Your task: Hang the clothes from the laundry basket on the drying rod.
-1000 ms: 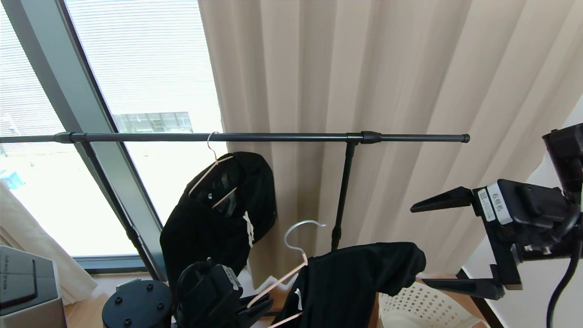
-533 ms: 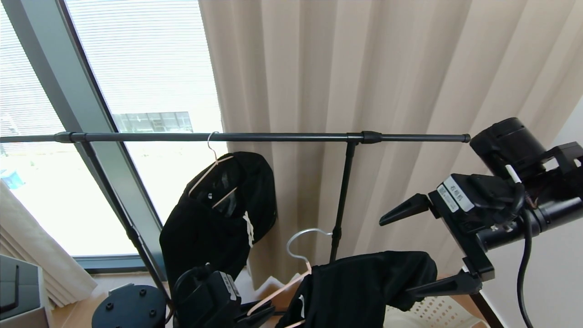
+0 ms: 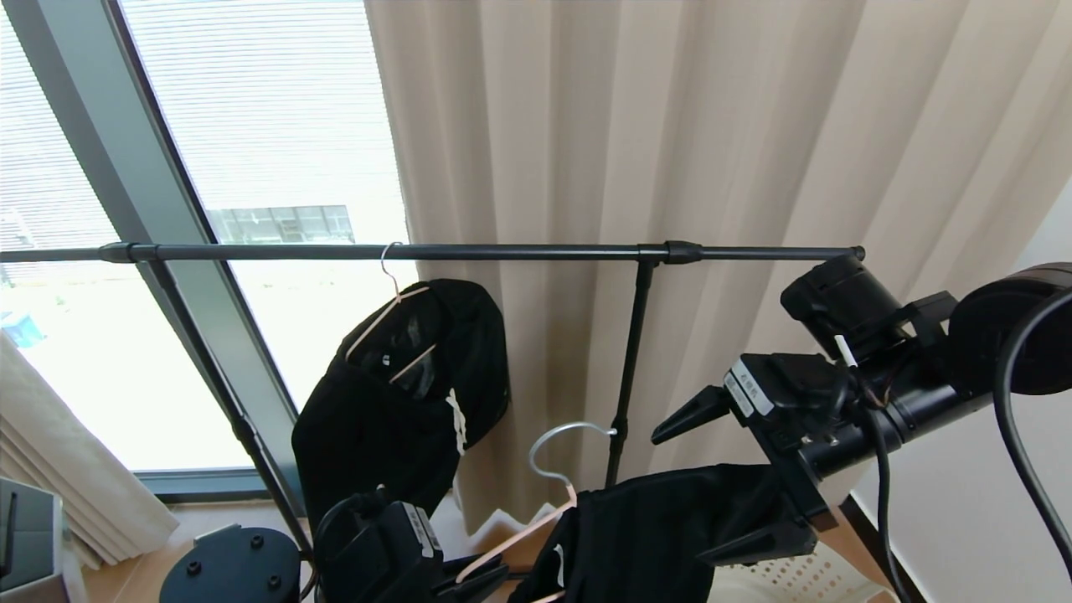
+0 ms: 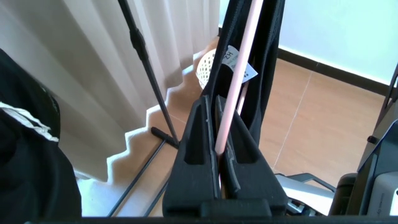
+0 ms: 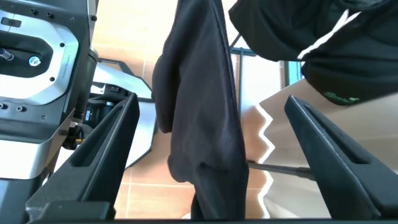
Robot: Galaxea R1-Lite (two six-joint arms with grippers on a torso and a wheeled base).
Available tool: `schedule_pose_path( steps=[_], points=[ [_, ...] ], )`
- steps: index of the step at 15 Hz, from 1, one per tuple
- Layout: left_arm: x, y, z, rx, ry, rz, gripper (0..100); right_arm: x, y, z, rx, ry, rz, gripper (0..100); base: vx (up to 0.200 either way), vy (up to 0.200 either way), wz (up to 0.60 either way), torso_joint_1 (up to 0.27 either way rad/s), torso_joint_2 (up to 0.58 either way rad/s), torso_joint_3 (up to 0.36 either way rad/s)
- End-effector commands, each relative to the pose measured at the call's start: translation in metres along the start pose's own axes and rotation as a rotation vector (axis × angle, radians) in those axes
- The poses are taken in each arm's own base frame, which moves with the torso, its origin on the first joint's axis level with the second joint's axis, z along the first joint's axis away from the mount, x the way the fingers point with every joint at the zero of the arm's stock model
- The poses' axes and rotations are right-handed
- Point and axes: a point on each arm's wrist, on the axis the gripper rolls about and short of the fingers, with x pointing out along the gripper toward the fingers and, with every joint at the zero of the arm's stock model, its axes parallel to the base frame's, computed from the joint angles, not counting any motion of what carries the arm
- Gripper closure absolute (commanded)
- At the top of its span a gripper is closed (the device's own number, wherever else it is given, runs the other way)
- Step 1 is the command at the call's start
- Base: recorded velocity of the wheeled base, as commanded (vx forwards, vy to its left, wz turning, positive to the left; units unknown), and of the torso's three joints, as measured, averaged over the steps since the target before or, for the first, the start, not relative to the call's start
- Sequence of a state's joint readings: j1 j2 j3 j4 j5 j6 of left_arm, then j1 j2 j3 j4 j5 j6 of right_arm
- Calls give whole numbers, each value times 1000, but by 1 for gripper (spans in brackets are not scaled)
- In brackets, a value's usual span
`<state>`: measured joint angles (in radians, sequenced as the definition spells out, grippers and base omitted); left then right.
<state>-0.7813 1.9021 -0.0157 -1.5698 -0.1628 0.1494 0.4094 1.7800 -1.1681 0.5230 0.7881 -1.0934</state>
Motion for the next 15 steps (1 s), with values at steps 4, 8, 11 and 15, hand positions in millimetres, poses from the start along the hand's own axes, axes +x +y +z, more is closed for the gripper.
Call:
schedule_pose_path(
  steps=[4, 8, 11, 15],
  points=[
    [-1, -1, 1, 1, -4, -2, 100, 13, -7, -3, 1, -1, 12, 0, 0, 0, 0, 0, 0, 0],
    [-1, -1, 1, 3, -7, -4, 100, 13, -9, -1, -10, -6, 2, 0, 0, 0, 0, 0, 0, 0],
    [-1, -1, 2, 4, -8, -3, 100, 18, -10, -2, -10, -5, 14, 0, 0, 0, 0, 0, 0, 0],
    [-1, -1, 1, 3, -7, -4, 100, 19, -9, -1, -12, -5, 17, 100, 0, 0, 0, 0, 0, 0]
  ],
)
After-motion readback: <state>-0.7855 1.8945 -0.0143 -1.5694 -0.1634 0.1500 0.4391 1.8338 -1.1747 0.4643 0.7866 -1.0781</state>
